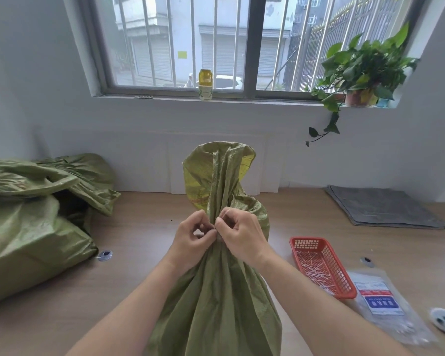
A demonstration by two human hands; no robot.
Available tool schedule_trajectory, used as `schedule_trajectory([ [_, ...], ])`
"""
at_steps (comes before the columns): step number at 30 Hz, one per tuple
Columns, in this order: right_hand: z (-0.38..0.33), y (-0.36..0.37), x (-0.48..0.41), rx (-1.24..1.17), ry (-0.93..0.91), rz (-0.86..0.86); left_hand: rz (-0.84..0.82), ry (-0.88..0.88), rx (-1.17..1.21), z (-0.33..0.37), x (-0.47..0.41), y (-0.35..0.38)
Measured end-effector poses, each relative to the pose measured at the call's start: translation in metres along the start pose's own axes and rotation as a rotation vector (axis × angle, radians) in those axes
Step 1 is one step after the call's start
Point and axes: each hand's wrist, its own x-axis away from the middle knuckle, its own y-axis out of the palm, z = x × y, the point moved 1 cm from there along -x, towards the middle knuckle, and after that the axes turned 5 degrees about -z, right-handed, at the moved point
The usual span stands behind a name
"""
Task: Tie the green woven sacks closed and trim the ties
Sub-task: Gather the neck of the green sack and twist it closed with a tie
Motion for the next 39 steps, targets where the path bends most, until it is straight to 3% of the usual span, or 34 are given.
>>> schedule_trajectory([
  [17, 0.002, 0.010, 0.004, 0.051, -0.056, -0.053, 0.086, -0.018, -0.086, -0.017, 0.010, 0.001],
  [24, 0.002, 0.000, -0.003, 0.146, 0.003, -0.033, 0.099, -0.121, 0.033, -0.001, 0.006, 0.001],
  [32, -0.001, -0.004, 0.009, -0.275, 0.212, 0.129, 0.175, -0.245, 0.181, 0.027, -0.005, 0.007],
  [39, 0.000, -0.016, 0.024, -0.341, 0.346, 0.128, 0.221, -0.248, 0.145, 0.037, 0.005, 0.016],
])
